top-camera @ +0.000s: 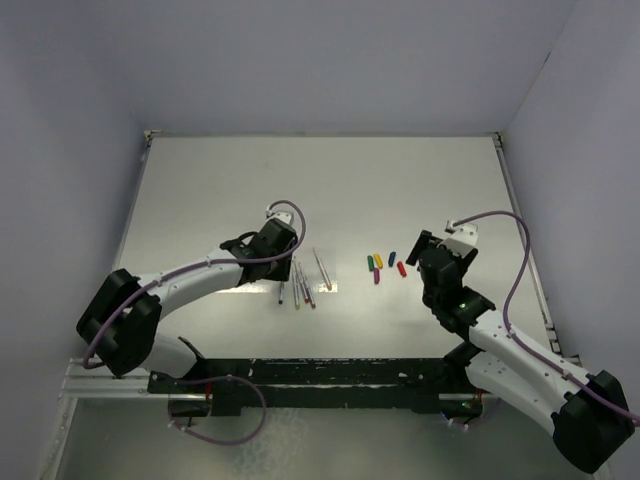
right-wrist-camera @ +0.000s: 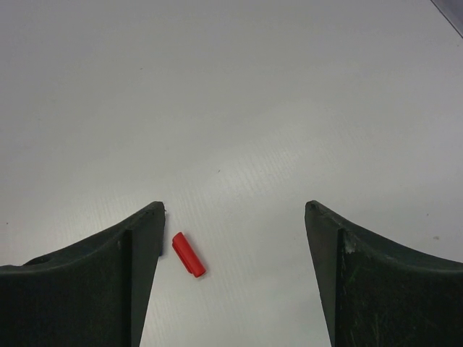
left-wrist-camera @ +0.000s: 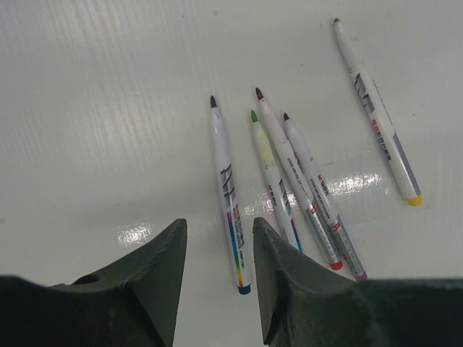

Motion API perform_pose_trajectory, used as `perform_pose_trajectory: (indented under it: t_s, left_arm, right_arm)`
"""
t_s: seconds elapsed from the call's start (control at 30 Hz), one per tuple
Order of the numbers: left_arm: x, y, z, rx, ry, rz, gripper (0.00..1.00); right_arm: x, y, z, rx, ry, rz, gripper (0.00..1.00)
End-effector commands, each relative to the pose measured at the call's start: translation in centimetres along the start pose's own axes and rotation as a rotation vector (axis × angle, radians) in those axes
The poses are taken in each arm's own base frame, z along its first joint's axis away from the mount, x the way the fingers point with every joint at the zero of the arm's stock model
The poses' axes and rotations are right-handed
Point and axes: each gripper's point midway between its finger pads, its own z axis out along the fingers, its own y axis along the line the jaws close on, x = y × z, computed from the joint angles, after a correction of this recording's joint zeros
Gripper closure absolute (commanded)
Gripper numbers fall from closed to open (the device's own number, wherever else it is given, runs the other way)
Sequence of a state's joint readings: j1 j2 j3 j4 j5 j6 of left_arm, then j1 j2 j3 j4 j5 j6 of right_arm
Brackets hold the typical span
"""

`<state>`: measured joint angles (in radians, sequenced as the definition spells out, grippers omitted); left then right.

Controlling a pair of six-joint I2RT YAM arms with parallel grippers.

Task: Insert the pens into the pen caps

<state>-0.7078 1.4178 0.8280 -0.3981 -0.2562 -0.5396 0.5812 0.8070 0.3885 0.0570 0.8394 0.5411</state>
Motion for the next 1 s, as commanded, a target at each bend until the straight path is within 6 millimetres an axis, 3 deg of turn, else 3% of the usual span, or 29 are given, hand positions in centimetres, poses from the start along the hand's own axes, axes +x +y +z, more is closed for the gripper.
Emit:
perform_pose_trajectory:
  t_s: [0.0,0.5,0.97]
  left_arm:
    - [0.0,-0.9,0.2,0.003,0.02,-0.012,0.54]
    - [1.6,-1.2,1.6,-0.021,0.106,0.008,0.54]
    - [3.7,-0.2,2.3,-0.09,0.199,0.027,0.53]
  right_arm:
    - [-1.9,0.9,-0.1,-0.018,-0.029,0.065,0.19]
    - [-1.5,1.2,-0.1,-0.035,-0.02,0.085,0.19]
    - [-1.4,1.3,-0.1,-0.04,-0.02,0.093,0.19]
